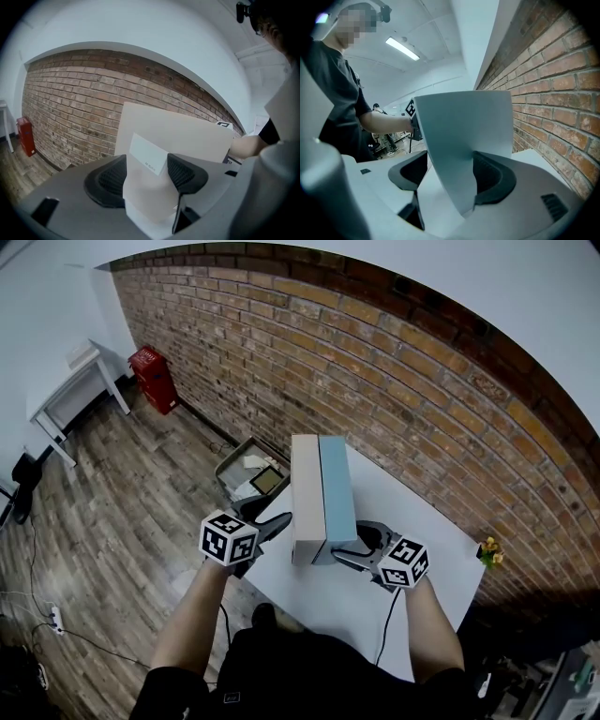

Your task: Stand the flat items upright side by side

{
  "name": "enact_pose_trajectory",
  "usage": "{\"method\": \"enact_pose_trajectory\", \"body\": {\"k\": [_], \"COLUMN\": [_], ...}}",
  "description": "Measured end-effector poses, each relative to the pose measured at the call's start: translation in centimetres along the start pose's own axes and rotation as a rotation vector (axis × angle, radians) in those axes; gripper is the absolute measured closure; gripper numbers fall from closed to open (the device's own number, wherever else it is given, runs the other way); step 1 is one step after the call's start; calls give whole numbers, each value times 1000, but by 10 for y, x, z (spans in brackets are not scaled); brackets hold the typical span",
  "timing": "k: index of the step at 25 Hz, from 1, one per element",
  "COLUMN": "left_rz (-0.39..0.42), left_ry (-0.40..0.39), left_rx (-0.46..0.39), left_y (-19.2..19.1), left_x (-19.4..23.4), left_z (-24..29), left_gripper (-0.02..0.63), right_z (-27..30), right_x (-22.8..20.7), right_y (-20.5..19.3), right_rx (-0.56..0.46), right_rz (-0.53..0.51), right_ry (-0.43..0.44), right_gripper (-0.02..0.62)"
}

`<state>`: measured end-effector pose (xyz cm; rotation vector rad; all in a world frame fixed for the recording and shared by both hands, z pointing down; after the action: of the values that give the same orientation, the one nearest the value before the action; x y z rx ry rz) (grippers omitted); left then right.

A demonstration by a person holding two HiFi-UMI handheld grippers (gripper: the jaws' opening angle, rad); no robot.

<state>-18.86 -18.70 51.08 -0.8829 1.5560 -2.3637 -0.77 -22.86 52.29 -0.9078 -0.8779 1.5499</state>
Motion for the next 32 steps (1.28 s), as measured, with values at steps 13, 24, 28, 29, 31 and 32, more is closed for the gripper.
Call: {"method": "enact_pose_trajectory", "body": {"k": [13,24,28,29,31,32], "left_rz": [95,124,139,144,153,158], "left_ry": [-24,-114,-119,-124,-142,-155], "left_rx": [45,69,49,47,46,49], "left_y": [-4,-13,-13,-13,-14,-14], "left_x": [-10,-34,-48,-53,-62,-68], "left_z": [3,-18,-23,-25,-27,-27], "left_gripper": [442,345,345,345,340,323], "right_z": [-1,-15,-24,-26,-29,-31], "right_x": [12,13,18,19,20,20], "right_y": [2,22,26,27,30,31], "right_rx": [-28,-116,-143,-151,-169,-177], "right_rz": [18,94,79,77,76,76], "right_ry": [-36,-95,-115,-120,-135,-143], "right_gripper": [298,238,239,241,244,244]}}
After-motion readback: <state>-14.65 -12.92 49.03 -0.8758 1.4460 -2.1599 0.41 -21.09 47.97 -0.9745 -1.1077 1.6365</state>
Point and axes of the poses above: the fingertips, and each gripper's own axes: z forward along the fingers, x to its left, y out of its top, the point moved 3 cm from there along -z, backward along the fingers, and after that the axes turned 15 degrees about -y, right-handed, at the moved point
